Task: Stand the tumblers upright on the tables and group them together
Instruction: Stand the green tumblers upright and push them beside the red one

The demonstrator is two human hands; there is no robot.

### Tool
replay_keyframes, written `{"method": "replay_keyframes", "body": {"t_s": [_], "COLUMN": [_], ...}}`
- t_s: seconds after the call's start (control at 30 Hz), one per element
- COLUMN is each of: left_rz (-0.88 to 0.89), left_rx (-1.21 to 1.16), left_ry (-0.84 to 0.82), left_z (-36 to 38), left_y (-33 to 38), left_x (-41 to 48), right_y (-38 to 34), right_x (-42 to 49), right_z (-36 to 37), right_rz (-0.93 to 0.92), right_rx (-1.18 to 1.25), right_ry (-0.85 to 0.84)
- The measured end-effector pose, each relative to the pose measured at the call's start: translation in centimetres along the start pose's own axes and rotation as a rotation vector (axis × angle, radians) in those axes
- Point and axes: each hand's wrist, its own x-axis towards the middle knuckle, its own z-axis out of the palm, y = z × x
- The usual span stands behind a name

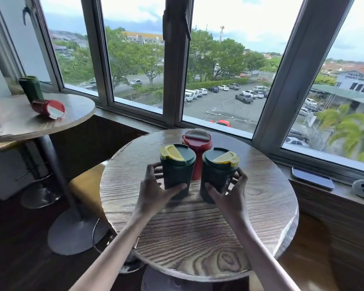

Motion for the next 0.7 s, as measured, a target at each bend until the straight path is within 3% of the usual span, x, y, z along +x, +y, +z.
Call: {"method": "replay_keyframes", "body": {"t_s": [0.1,0.3,0.7], "left_rz": [0.023,0.063,0.042], "left_rx": [0.012,0.014,-0.109], "left_ry": [0.06,-0.007,0.031], "left_z": [0.6,0.6,0.7], "left_y": [0.1,-0.6,-1.1], "left_x": [-0.2,-0.2,0.5], "right_y": [0.1,0.6,0.4], "right_x": [0.1,0.1,0.4], "right_z": [0.0,-0.3,0.5], "right_rz": [0.005,0.024,-0.049], "right_rx": [0.005,-0.025,-0.07], "right_ry": [-0.003,-0.035,-0.05]}}
